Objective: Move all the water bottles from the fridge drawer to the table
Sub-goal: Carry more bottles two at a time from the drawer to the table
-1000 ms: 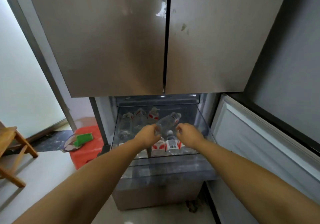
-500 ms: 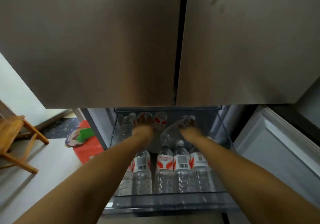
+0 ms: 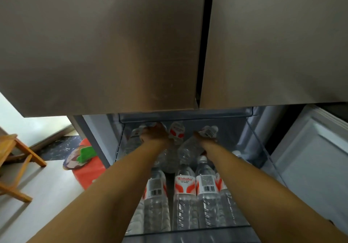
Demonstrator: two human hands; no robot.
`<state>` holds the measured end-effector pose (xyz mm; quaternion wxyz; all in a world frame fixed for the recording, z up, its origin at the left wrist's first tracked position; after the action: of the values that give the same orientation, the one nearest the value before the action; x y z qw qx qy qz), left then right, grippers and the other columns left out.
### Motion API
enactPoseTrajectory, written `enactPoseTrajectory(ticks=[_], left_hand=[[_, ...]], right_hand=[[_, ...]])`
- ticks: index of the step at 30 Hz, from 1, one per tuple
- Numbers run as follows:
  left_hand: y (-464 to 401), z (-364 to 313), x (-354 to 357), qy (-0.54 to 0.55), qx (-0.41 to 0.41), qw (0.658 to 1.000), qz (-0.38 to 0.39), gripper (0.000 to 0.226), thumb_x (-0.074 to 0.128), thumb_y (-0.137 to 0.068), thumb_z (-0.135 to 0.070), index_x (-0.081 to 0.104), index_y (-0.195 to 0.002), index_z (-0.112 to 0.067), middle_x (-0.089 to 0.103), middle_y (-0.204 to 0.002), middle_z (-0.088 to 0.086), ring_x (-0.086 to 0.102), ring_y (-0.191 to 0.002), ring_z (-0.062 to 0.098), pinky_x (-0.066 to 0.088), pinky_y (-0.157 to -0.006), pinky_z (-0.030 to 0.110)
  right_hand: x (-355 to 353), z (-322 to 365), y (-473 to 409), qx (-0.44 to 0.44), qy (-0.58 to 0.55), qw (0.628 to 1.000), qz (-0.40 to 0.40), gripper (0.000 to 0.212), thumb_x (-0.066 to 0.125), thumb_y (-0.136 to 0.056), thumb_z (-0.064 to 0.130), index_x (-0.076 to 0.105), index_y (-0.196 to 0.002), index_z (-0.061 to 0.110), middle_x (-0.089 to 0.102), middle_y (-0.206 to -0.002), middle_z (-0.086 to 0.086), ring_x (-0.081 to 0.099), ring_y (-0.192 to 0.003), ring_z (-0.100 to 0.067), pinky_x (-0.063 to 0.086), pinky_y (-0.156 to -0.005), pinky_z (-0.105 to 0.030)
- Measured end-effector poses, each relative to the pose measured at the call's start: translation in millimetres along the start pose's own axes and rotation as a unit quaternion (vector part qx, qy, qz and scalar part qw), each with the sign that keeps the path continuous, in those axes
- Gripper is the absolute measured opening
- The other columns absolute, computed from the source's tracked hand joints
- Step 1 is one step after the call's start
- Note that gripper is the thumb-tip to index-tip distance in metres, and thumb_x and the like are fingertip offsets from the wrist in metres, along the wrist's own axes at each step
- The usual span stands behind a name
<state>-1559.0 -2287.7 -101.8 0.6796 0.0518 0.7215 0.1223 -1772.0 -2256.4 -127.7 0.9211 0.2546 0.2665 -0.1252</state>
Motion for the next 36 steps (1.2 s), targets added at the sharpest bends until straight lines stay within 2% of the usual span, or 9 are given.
enactPoseTrajectory(ticks=[2, 6, 11, 16, 20, 23, 26, 29, 36], left_hand=[[-1.2, 2.3, -6.4, 0.029, 0.003, 1.0, 0.005, 0.089, 0.055, -0.076, -0.069, 0.026, -0.145, -0.022, 0.042, -0.143, 0.011, 0.044, -0.129, 0.034, 0.042, -0.101, 0.043], [14.7, 1.0, -8.3, 0.023, 0.012, 0.999, 0.044, 0.072, 0.05, -0.089, -0.051, 0.023, -0.147, -0.018, 0.036, -0.15, 0.01, 0.038, -0.135, 0.033, 0.034, -0.106, 0.045], [51.6, -4.5, -22.6, -0.016, 0.051, 0.998, 0.023, 0.056, 0.049, -0.085, -0.049, 0.04, -0.131, -0.019, 0.049, -0.132, 0.01, 0.047, -0.123, 0.033, 0.038, -0.1, 0.044], [60.3, 7.9, -14.0, 0.095, 0.013, 0.995, 0.01, 0.061, 0.028, -0.073, -0.061, 0.048, -0.115, -0.022, 0.058, -0.116, 0.019, 0.058, -0.102, 0.036, 0.048, -0.09, 0.051], [96.5, 18.2, -20.9, 0.117, -0.009, 0.993, 0.028, 0.064, 0.05, -0.086, -0.053, 0.035, -0.137, -0.018, 0.043, -0.135, 0.019, 0.044, -0.123, 0.037, 0.037, -0.104, 0.051], [119.4, 22.3, -19.8, 0.132, -0.01, 0.989, 0.067, 0.08, 0.059, -0.087, -0.043, 0.019, -0.148, -0.01, 0.03, -0.146, 0.022, 0.032, -0.134, 0.038, 0.031, -0.111, 0.049], [143.1, 25.1, -9.9, 0.147, 0.01, 0.984, 0.104, 0.1, 0.065, -0.085, -0.038, -0.003, -0.152, -0.011, 0.021, -0.151, 0.024, 0.024, -0.14, 0.04, 0.028, -0.114, 0.05], [162.6, 24.2, 4.2, 0.149, 0.037, 0.979, 0.135, 0.11, 0.071, -0.081, -0.037, -0.011, -0.152, -0.014, 0.016, -0.155, 0.023, 0.013, -0.144, 0.042, 0.021, -0.116, 0.052], [170.3, 12.9, 17.4, 0.158, 0.031, 0.972, 0.171, 0.115, 0.072, -0.081, -0.034, -0.019, -0.15, -0.014, -0.001, -0.158, 0.023, 0.003, -0.145, 0.043, 0.013, -0.116, 0.054]], right_hand=[[5.3, -8.2, -5.7, 0.019, -0.041, 0.999, 0.023, 0.036, 0.05, -0.09, 0.039, 0.055, -0.114, 0.013, 0.06, -0.123, -0.016, 0.059, -0.112, -0.032, 0.045, -0.102, -0.04], [6.3, -18.9, 6.2, 0.063, -0.123, 0.989, 0.054, 0.055, 0.048, -0.091, 0.039, 0.042, -0.138, 0.01, 0.055, -0.132, -0.016, 0.056, -0.117, -0.033, 0.044, -0.104, -0.044], [-19.3, -5.9, 35.5, 0.036, -0.116, 0.992, 0.026, 0.07, 0.063, -0.089, 0.034, 0.028, -0.143, 0.009, 0.048, -0.134, -0.012, 0.052, -0.118, -0.032, 0.046, -0.1, -0.041], [-26.0, -4.9, 51.2, 0.026, -0.087, 0.994, 0.065, 0.061, 0.065, -0.086, 0.034, 0.04, -0.136, 0.009, 0.056, -0.127, -0.015, 0.058, -0.111, -0.03, 0.049, -0.091, -0.037], [-23.0, -15.1, 74.3, 0.032, -0.016, 0.994, 0.1, 0.043, 0.065, -0.086, 0.033, 0.045, -0.118, 0.012, 0.058, -0.111, -0.009, 0.058, -0.098, -0.025, 0.05, -0.089, -0.036], [-24.8, -16.1, 91.7, 0.01, 0.032, 0.997, 0.063, 0.069, 0.071, -0.081, 0.029, 0.036, -0.137, 0.009, 0.051, -0.112, -0.007, 0.056, -0.102, -0.025, 0.048, -0.086, -0.033], [-19.2, -23.6, 114.7, 0.014, 0.089, 0.995, 0.051, 0.087, 0.072, -0.079, 0.036, 0.02, -0.146, 0.016, 0.05, -0.127, -0.011, 0.055, -0.11, -0.03, 0.048, -0.092, -0.036], [-15.0, -24.9, 135.6, -0.007, 0.173, 0.984, 0.029, 0.084, 0.07, -0.077, 0.045, 0.025, -0.143, 0.021, 0.049, -0.129, -0.01, 0.054, -0.106, -0.029, 0.046, -0.087, -0.032], [-6.6, -33.0, 153.2, 0.024, 0.245, 0.969, 0.007, 0.09, 0.074, -0.071, 0.044, 0.031, -0.143, 0.013, 0.045, -0.14, -0.014, 0.049, -0.124, -0.032, 0.046, -0.101, -0.041]])
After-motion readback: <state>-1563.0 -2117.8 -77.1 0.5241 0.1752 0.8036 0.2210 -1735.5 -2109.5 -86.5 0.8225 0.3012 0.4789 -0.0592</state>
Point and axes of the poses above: each hand's wrist, its own y-axis away from the middle knuckle, its own x-axis out of the palm, z = x × y, the point moved 10 cm from there along -y, towards the middle knuckle
